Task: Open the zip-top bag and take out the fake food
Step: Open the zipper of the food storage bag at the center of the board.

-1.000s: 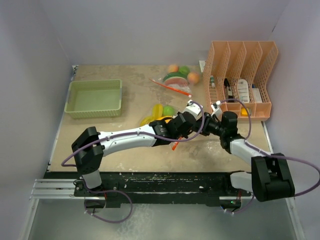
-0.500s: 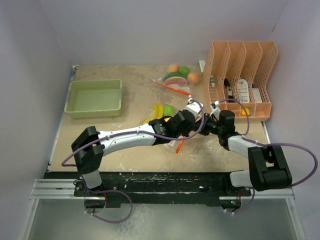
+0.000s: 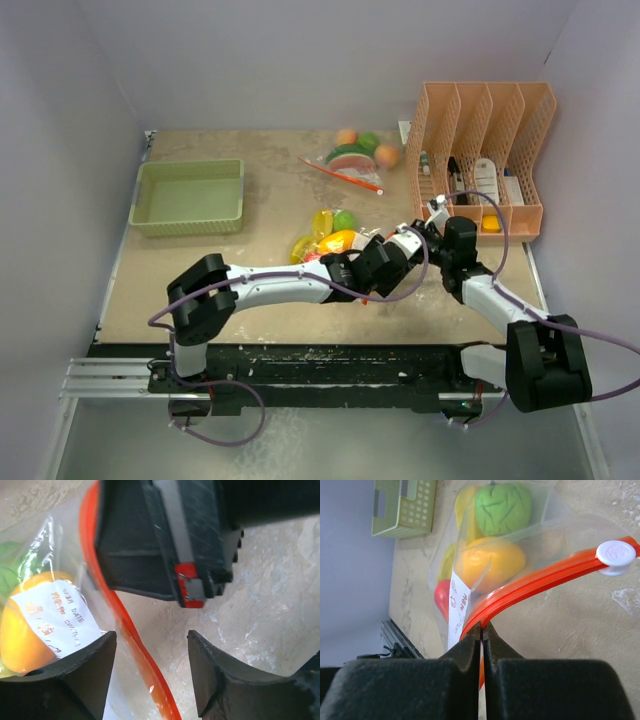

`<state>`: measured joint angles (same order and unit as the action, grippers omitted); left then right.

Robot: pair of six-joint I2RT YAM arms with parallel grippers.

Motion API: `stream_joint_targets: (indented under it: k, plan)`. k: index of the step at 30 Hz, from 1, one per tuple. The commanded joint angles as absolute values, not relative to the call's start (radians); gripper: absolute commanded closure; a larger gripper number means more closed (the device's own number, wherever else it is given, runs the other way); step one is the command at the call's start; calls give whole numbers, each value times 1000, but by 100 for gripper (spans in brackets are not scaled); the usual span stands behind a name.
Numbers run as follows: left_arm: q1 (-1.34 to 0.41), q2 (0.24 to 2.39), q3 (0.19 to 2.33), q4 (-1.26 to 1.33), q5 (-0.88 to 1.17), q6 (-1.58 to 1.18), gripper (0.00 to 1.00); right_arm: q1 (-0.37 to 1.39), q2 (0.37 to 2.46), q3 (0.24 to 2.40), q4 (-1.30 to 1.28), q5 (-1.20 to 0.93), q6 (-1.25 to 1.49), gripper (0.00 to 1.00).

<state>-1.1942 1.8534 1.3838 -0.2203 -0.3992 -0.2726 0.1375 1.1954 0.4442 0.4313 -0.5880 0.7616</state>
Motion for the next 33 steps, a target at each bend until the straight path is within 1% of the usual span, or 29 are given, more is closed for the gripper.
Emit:
stream_joint_targets:
  k: [1, 2, 5, 7, 8, 14, 19, 26, 32, 33]
  plan:
    - [-1217, 1870, 1444, -264, -497, -246, 49, 139, 1175, 495, 383, -558, 719, 100]
    - [-1217, 1862, 1437, -257, -502, -250, 59, 139, 1176, 497, 369, -551, 711, 100]
    - [-1218, 1841, 1428, -243, -515, -251, 85, 139, 1178, 496, 321, -543, 690, 100]
    - [-1218, 1837, 1431, -244, -525, -250, 99, 138, 1174, 492, 316, -541, 688, 100]
    - [-1217, 1835, 1430, -245, -530, -250, 100, 138, 1170, 490, 317, -533, 688, 100]
    - [-1216, 1818, 1422, -243, -547, -246, 100, 138, 1153, 490, 301, -492, 677, 100]
    - [-1211, 1782, 1415, -237, -572, -241, 100, 139, 1122, 489, 195, -432, 637, 100]
    - [-1206, 1718, 1419, -198, -551, -231, 100, 138, 1058, 473, 79, -285, 659, 100]
    - [-1206, 1714, 1430, -195, -544, -224, 100, 138, 1011, 483, 11, -252, 663, 100]
    - [-1206, 1719, 1429, -196, -543, -227, 100, 139, 989, 492, -6, -262, 651, 97]
